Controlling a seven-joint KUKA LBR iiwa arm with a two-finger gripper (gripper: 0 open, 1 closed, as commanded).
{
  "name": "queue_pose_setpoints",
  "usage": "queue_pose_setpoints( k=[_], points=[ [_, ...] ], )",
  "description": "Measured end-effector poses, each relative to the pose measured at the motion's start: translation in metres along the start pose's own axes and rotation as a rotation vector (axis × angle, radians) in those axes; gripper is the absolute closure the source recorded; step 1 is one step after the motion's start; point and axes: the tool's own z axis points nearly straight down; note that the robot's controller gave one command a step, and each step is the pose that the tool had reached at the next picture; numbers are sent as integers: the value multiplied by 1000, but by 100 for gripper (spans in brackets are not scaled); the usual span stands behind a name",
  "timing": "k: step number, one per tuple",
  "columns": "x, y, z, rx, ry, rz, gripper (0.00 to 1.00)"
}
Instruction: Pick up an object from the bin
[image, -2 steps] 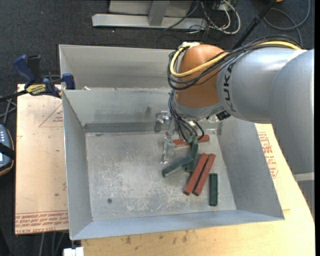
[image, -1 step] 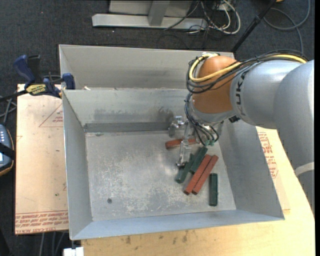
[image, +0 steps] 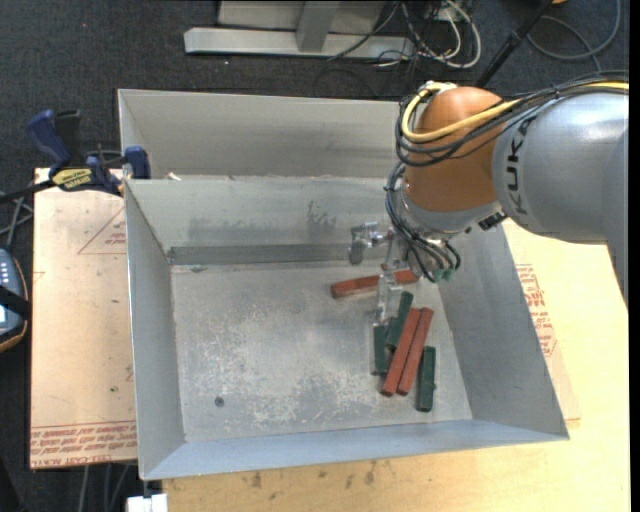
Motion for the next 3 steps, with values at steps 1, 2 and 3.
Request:
queue_pose_setpoints(
  k=[1,2,3],
  points=[
    [-16,-25,23,1,-9,63,0],
    [-17,-38,69,-1,0,76,0],
    [-25,-10,65,1,-10,167,100]
  ],
)
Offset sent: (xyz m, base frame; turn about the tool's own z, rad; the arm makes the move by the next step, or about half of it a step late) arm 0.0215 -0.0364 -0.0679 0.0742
